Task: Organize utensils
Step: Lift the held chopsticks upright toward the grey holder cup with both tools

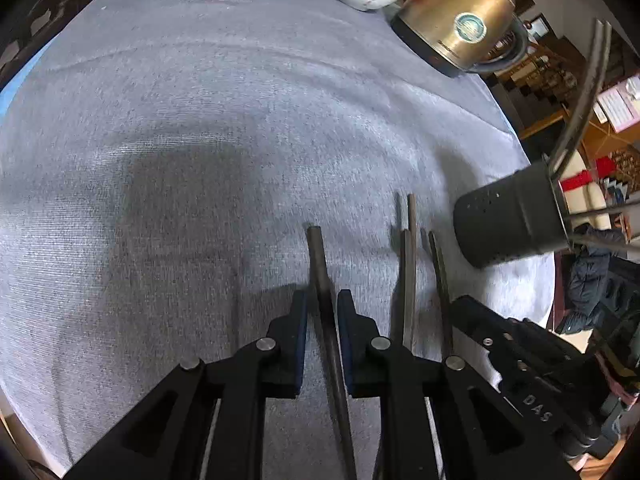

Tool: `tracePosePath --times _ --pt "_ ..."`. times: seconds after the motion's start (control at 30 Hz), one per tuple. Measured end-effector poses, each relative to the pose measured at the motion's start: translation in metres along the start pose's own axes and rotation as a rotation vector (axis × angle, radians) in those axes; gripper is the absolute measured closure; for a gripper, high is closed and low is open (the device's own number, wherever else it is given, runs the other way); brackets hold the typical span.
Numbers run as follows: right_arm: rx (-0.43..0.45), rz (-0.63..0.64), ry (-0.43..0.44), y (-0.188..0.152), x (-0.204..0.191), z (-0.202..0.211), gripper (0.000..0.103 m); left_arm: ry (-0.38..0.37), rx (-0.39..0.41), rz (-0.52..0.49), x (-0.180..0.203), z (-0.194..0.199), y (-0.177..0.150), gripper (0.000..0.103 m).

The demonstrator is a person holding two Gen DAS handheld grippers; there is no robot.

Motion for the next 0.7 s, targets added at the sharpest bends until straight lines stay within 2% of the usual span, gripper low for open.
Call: tracePosePath --times 0.13,0.23,0.37,0.53,0.7 --pt "-0.055 0.007 -0.017 0.002 0.000 -0.016 0.092 -0.010 0.000 0.035 -0.003 -0.001 0.004 0.089" --pt "-0.047 0.045 -0.037 0.006 -0.003 -0.015 0.093 -0.008 0.014 0.038 -0.004 -0.001 0.006 0.089" --pt "-0.048 0.062 -0.047 0.010 -0.004 -0.013 0.096 0.003 0.039 0.040 -0.003 -0.002 0.008 0.095" --pt "0.012 0.066 -0.031 0.005 -0.004 0.003 0.097 0.004 0.077 0.042 -0.002 0.006 0.003 0.095" --pt "0.103 0.099 -0.041 0.006 -0.009 0.040 0.097 -0.019 0.148 0.020 0.005 0.039 -0.003 0.096"
Point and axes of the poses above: each gripper's, at about its wrist camera, not at the fingertips, and z roughly against the way its jaws point, x to its right, y to its top, the point moved 3 cm from there along -z, roughly the way its jaws point, and after that the axes turned 15 degrees about z, right-handed, at the moved point
